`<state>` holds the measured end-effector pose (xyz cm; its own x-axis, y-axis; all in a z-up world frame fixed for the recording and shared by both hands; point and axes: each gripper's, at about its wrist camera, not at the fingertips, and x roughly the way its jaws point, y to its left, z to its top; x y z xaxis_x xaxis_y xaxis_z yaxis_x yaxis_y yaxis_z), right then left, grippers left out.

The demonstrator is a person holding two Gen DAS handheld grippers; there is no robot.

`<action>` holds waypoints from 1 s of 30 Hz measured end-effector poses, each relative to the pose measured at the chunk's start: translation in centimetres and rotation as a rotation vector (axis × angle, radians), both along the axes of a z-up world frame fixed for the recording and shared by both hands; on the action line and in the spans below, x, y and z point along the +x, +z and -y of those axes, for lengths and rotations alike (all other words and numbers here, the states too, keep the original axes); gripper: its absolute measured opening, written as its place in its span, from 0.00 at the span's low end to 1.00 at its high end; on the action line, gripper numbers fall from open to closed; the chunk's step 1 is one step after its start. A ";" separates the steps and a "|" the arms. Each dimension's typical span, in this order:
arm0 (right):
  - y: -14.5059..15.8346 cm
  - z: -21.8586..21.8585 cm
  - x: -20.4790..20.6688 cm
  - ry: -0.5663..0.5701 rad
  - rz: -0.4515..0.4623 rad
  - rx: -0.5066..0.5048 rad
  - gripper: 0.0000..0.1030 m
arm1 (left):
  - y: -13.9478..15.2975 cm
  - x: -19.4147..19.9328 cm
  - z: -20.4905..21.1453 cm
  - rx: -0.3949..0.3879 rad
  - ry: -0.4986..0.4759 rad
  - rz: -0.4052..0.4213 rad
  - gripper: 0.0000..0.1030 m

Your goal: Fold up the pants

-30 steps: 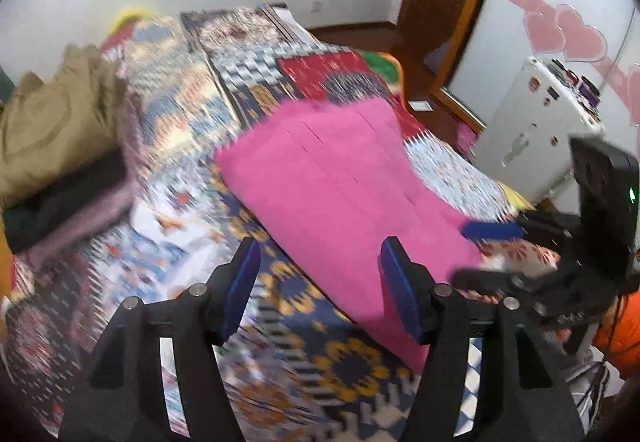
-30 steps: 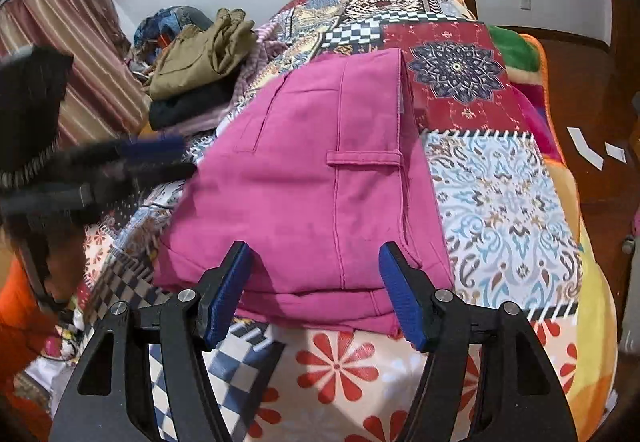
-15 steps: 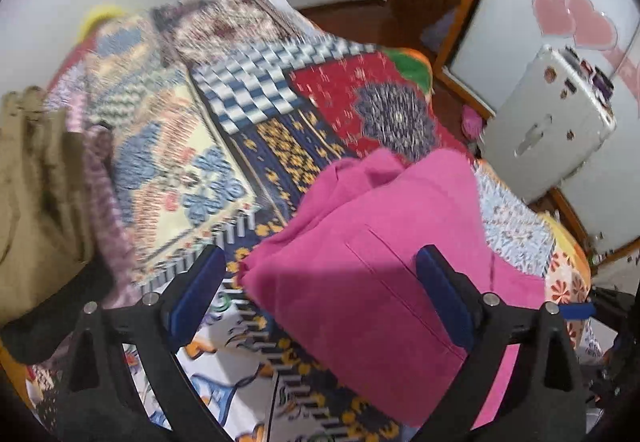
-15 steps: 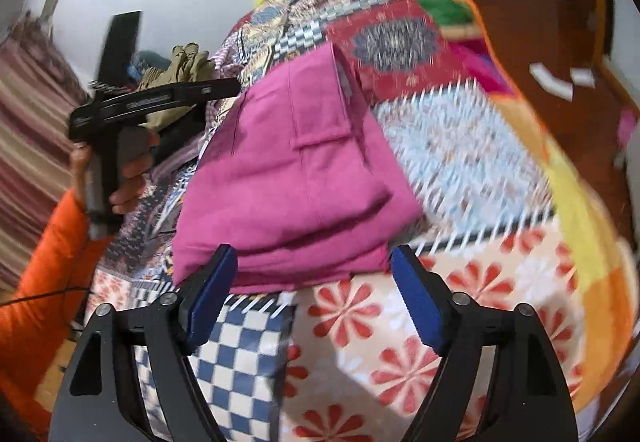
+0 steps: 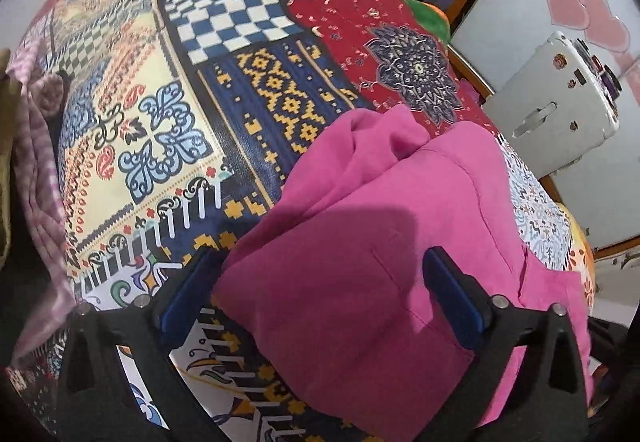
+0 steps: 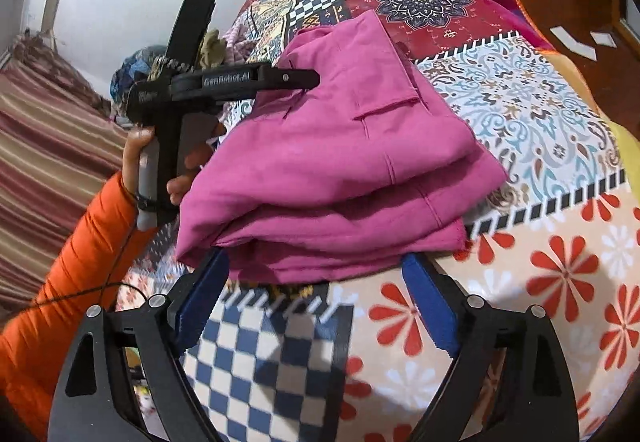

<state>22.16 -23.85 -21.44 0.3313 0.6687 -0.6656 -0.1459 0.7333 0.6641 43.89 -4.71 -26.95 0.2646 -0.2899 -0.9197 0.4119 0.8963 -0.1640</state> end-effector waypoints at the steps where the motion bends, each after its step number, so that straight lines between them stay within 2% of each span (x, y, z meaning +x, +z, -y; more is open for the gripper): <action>1: 0.0 0.2 0.2 -0.010 -0.006 0.017 0.85 | 0.1 -0.3 0.2 0.007 -0.009 0.012 0.88; 2: -0.1 0.6 0.3 -0.027 -0.011 0.043 0.85 | 0.4 -0.7 0.5 0.022 -0.020 0.025 0.85; 3: -0.1 0.9 0.4 -0.038 -0.013 0.051 0.85 | 0.6 -1.1 0.7 0.034 -0.028 0.035 0.78; 4: -0.1 1.1 0.5 -0.049 -0.009 0.041 0.85 | 0.7 -1.5 1.0 0.044 -0.044 0.042 0.69; 6: 0.0 1.5 0.7 -0.062 0.009 0.017 0.85 | 1.1 -2.2 1.5 0.056 -0.061 0.043 0.58; 10: 0.4 2.1 0.9 -0.060 0.050 -0.042 0.85 | 1.7 -4.2 1.2 0.100 -0.059 0.072 0.47; 13: 0.7 2.1 1.6 -0.032 0.087 -0.086 0.85 | 2.1 -5.5 -0.3 0.107 -0.018 0.071 0.43; 19: 0.7 0.7 3.4 0.054 0.135 -0.129 0.85 | 3.9 -9.0 -5.0 0.133 0.172 0.070 0.41; 23: 1.3 -0.9 3.8 0.106 0.175 -0.165 0.85 | 5.2 -13.4 -8.7 0.126 0.331 0.067 0.42; 30: 4.0 -2.1 2.4 0.151 0.251 -0.212 0.85 | 6.3 -21.7 -11.6 0.089 0.487 0.102 0.42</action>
